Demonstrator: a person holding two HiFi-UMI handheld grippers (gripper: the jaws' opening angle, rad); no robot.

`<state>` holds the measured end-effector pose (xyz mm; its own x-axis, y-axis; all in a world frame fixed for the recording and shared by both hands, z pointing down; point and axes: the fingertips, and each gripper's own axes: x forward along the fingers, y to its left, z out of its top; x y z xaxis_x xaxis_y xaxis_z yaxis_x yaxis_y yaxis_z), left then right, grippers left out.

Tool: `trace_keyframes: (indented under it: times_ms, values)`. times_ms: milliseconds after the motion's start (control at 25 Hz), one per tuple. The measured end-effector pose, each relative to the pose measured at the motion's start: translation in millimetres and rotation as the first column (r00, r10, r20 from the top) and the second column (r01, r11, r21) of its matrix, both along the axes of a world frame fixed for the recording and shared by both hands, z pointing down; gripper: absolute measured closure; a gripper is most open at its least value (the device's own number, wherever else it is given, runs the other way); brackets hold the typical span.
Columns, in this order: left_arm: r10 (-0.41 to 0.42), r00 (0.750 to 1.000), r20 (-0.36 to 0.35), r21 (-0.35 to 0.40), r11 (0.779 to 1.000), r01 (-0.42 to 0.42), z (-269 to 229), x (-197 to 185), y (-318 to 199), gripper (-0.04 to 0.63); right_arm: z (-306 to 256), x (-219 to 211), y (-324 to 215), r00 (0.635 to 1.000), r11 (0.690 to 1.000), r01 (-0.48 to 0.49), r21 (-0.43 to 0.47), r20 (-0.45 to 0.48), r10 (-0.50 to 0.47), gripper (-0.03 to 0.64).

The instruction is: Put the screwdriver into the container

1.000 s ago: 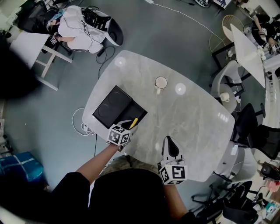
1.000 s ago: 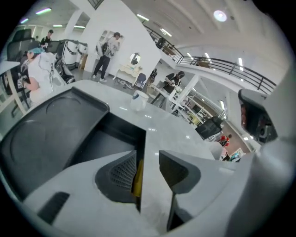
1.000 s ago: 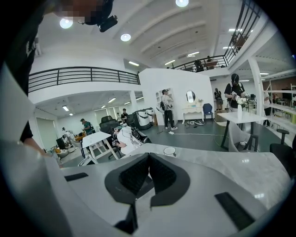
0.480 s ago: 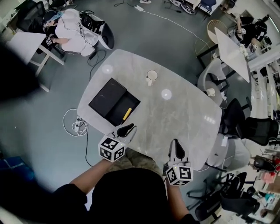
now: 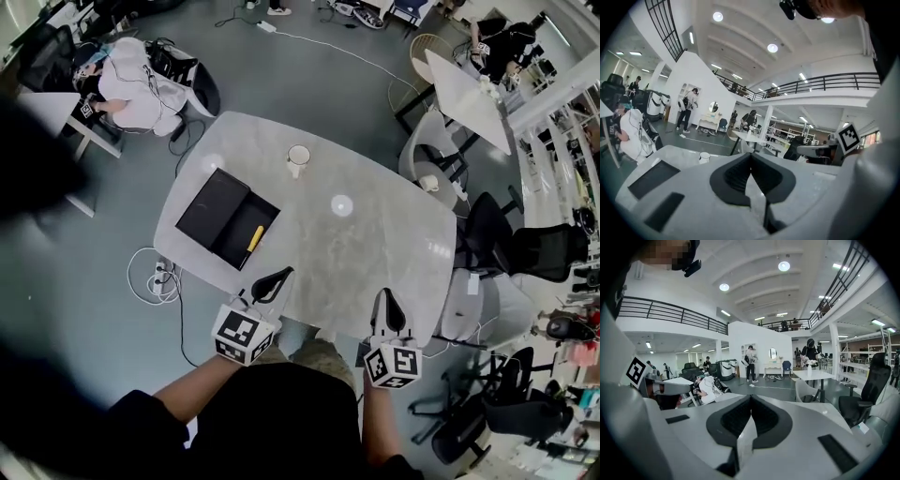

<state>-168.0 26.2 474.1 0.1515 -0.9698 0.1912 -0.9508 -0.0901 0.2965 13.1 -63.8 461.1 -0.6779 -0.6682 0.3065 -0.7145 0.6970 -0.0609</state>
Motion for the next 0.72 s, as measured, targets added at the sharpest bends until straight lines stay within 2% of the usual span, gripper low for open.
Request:
trace_keyframes:
  times_ms: [200,360,560,720]
  values:
    - [-0.023,0.998,0.058,0.037,0.999,0.021,-28,11,-19,0.580,-18,42,-20,0.999,0.998,-0.030,0.052,0.016,0.029,0.606]
    - [-0.026,0.993,0.114,0.043,0.999,0.021,-38,36,-38,0.580,-21,76,-25,0.999,0.997,-0.032,0.067,0.016,0.031,0.606]
    - [-0.014,0.991,0.130,0.002,1.000,0.014,-34,79,-48,0.580,-26,104,-25,0.999,0.998,-0.021,0.065,0.038,0.019,0.606]
    - [-0.040,0.992,0.119,-0.019,0.999,0.042,-29,100,-42,0.580,-30,127,-28,0.999,0.997,-0.017,0.072,0.044,0.013,0.606]
